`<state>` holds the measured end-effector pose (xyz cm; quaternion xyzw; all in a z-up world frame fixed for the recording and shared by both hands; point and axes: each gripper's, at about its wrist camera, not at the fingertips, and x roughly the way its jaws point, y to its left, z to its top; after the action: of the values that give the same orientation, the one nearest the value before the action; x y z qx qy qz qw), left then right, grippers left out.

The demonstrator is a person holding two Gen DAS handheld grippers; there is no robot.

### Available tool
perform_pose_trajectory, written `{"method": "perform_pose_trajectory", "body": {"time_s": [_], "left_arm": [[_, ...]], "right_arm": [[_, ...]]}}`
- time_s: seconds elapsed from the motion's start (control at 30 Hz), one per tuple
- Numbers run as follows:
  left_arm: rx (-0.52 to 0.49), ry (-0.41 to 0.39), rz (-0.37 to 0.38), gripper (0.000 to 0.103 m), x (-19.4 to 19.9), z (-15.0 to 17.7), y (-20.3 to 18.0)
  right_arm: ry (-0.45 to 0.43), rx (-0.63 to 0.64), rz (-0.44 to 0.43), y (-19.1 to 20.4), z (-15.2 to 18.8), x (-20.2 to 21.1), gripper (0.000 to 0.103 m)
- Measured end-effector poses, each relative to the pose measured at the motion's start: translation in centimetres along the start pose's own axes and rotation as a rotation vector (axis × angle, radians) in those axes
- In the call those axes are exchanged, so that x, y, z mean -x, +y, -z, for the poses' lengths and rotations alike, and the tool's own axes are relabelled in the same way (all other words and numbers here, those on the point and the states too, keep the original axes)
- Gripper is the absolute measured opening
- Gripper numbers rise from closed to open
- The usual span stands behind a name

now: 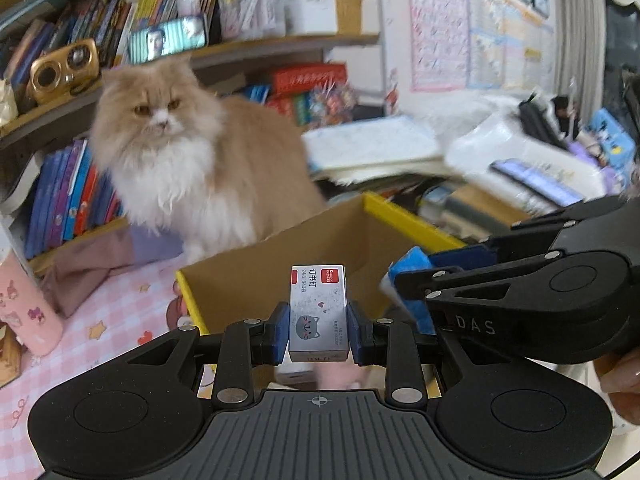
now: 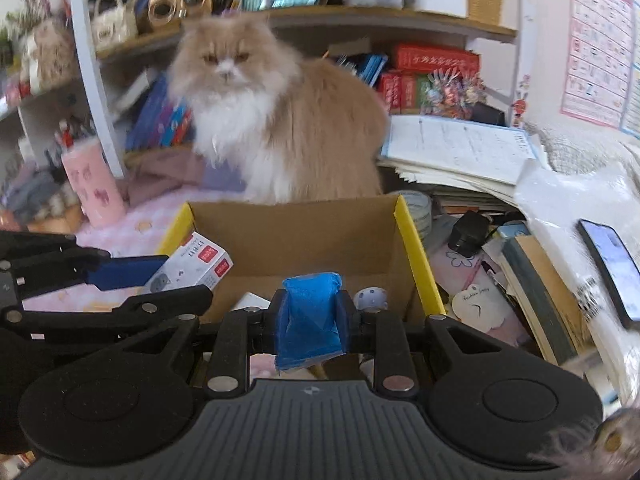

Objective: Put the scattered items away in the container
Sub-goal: 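Open the right tool to drop the cloth in the box while the left tool drops the card box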

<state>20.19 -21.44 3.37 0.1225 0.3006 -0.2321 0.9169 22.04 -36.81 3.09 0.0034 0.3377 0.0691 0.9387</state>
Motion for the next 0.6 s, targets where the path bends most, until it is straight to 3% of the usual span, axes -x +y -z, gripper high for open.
{"method": "perform_pose_trajectory", "body": {"time_s": [0.43, 0.5, 0.57, 0.6], "left_arm": [[0.002, 0.124, -0.067, 0.029, -4.4, 0.8, -1.1], [0.008, 0.115, -0.087, 0.031, -4.3, 0.8, -1.2], [0.017, 0.115, -0.102, 0.034, -4.3, 0.6, -1.2], [0.022, 0.116, -0.113, 0.039, -4.2, 0.5, -1.2]], "right_arm": [[0.131, 0.037, -0.027, -2.0, 2.1, -5.5, 0.024], [0.126, 0.038, -0.022, -2.3, 2.1, -5.6, 0.027], [0.119, 0.04, -0.016, -2.5, 2.1, -5.6, 0.038], [0.116, 0.037, -0.021, -2.6, 2.1, -5.6, 0.038]]}}
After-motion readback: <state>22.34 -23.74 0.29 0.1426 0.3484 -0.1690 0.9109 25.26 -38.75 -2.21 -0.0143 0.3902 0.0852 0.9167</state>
